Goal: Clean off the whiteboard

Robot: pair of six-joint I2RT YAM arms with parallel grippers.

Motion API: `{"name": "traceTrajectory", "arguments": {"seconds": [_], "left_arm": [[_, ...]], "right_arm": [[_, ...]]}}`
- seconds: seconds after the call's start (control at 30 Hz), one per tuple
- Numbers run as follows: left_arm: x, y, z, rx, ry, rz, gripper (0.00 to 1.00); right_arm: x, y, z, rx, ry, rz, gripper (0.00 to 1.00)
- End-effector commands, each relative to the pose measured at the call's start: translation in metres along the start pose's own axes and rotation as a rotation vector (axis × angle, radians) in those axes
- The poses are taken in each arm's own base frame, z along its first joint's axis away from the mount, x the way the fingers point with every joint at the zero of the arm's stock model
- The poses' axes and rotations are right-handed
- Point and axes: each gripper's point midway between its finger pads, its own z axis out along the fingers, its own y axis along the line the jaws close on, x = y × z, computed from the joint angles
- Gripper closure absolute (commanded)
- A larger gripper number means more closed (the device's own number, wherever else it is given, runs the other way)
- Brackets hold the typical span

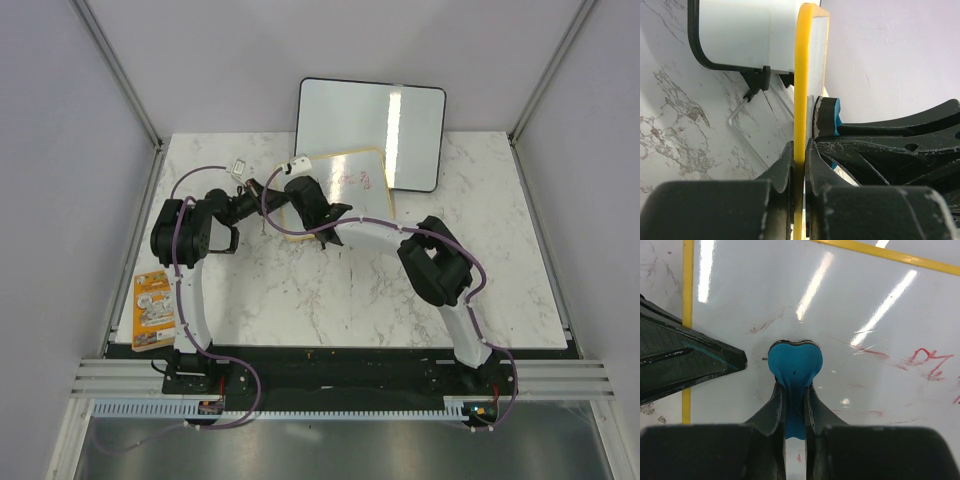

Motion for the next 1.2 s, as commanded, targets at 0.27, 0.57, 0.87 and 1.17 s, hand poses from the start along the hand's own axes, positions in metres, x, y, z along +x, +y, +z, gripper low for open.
{"name": "traceTrajectory", "arguments": {"seconds": [0.27, 0.57, 0.87, 1.17], "left_arm": [[0.015, -0.031, -0.001, 0.173, 0.041, 0.247, 0.98], [0.015, -0.031, -0.001, 0.173, 0.041, 0.247, 0.98], [0.016, -0.030, -0.001, 0.171, 0.040, 0.245, 0.98], [0.016, -0.030, -0.001, 0.171, 0.040, 0.245, 0.98]], "right_arm": [[0.105, -0.010, -0.010, -0.083, 0.121, 0.020, 1.00], [0.128, 0.024, -0.031, -0.147, 0.113, -0.142, 1.00], [0.154, -0.035, -0.016, 0.040, 0.198, -0.042, 1.00], [0.180, -0.155, -0.021, 0.285, 0.292, 0.181, 1.00]]}}
